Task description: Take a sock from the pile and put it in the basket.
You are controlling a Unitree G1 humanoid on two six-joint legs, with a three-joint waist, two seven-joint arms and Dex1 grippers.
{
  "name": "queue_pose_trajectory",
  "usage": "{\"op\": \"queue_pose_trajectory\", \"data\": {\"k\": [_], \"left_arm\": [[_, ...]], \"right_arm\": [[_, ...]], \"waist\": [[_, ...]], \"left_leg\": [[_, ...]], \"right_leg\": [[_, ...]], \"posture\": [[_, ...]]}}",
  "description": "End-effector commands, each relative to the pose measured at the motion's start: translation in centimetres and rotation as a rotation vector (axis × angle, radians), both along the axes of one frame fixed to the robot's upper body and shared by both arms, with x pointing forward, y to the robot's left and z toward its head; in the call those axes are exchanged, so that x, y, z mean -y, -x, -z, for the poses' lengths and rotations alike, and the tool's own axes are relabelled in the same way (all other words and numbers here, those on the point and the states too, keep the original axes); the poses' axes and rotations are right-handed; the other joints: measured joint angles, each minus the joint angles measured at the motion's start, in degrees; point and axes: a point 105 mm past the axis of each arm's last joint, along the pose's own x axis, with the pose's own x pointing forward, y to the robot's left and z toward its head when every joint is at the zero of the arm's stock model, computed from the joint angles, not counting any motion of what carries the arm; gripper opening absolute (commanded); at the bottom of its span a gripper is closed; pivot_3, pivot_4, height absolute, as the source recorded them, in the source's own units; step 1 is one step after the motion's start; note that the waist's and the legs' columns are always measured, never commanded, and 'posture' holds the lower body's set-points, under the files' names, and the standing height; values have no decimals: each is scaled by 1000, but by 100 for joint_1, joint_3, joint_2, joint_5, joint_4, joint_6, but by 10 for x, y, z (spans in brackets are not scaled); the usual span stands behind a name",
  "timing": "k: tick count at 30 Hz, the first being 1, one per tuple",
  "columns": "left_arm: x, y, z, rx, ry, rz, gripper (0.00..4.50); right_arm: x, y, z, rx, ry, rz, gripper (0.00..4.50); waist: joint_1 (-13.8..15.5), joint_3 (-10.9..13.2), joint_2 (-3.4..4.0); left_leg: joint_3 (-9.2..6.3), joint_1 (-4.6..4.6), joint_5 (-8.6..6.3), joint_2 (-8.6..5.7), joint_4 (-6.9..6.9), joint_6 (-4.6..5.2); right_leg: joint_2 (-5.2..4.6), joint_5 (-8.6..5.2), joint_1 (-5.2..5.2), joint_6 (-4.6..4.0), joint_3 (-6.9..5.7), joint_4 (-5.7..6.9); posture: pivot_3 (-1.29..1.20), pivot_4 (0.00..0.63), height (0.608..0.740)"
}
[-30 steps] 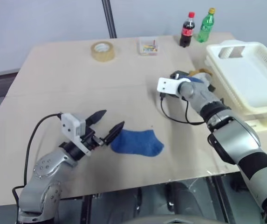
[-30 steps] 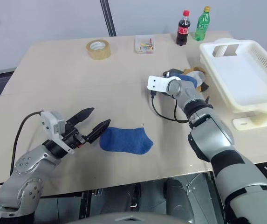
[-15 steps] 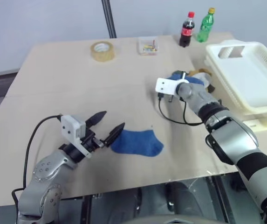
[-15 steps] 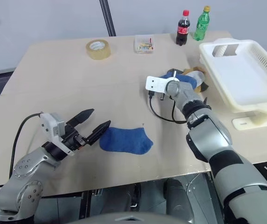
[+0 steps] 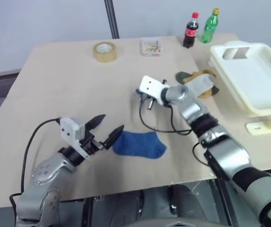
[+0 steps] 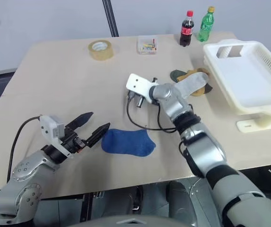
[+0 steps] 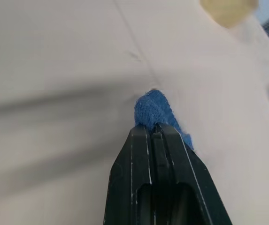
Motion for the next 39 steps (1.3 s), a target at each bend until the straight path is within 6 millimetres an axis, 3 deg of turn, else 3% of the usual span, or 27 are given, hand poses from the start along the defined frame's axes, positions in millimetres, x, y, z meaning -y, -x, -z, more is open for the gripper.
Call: {"op": "queue_pose_trajectory", "data": {"k": [1,6,10,11,15,16,18,22,27,30,34,38,39], "left_arm": [[-19,6,-4,-5,-6,-57,4500],[-36,13,0,-53,-29,-102,4500],[-40,8,3,-92,-59,-131,4500],[-39,6,2,-98,-42,-132,4500],[-29,-11,8,-162,-28,-140,4500],[-28,-16,13,-188,-38,-145,4500],[-26,-28,18,-216,-60,-160,4500],[-25,-46,28,-270,-104,-176,4500],[-26,-68,41,-319,-153,-199,4500],[-14,-77,45,-340,-130,-150,3629],[-11,-80,38,-328,-43,-114,1798],[-23,-75,21,-298,65,-117,151],[-30,-74,14,-283,80,-125,56]], "right_arm": [[-40,41,-9,-57,-107,-159,43],[-56,68,-3,-165,-142,-242,43],[-53,73,-12,-146,-176,-258,1689],[-50,75,-16,-134,-190,-283,1689],[-18,78,-33,-88,-225,-302,1689],[-8,79,-36,-90,-232,-296,1910],[9,87,-41,-96,-254,-302,2496],[37,97,-42,-76,-271,-248,4229],[62,106,-42,-65,-299,-185,4229],[73,109,-39,-69,-305,-152,4279],[78,108,-34,-55,-293,-117,4279],[81,105,-35,-49,-307,-98,4279],[82,103,-35,-45,-310,-92,4279]], "waist": [[-27,1,2],[36,0,1],[55,-2,-4],[61,-2,-4],[91,-4,-7],[96,-3,-6],[92,-4,-8],[57,-6,-13],[51,-6,-15],[80,-6,-16],[98,-7,-16],[99,-6,-18],[96,-5,-18]], "left_leg": [[2,0,0,3,-3,0],[-6,-1,0,0,2,-1],[-28,0,0,-6,14,-3],[-30,0,3,-7,15,-6],[-39,-3,7,-10,15,-11],[-37,-2,7,-10,16,-11],[-37,-2,6,-12,16,-11],[-35,-1,6,-7,11,-12],[-27,-1,6,-10,12,-11],[-31,0,6,-9,15,-11],[-28,0,6,-10,18,-11],[-31,-4,7,-9,18,-11],[-31,-4,7,-8,18,-11]], "right_leg": [[2,-2,-6,-4,3,6],[-3,-5,-4,-8,-9,11],[-6,-15,4,-21,-29,9],[-6,-15,4,-21,-30,9],[-6,-7,4,-7,-38,12],[-6,-6,4,-6,-37,12],[-7,-6,10,-6,-36,14],[-3,-9,5,-11,-34,22],[-8,-10,4,-11,-30,22],[-9,-11,6,-10,-35,23],[-14,-11,8,-10,-33,22],[-17,-11,5,-10,-36,22],[-18,-11,5,-10,-36,22]], "posture": [[0,150,740],[0,150,740],[0,150,740],[0,150,740],[0,150,740],[0,150,740],[0,150,740],[0,150,740],[0,150,740],[0,150,740],[0,150,740],[0,150,740],[0,150,740]]}}
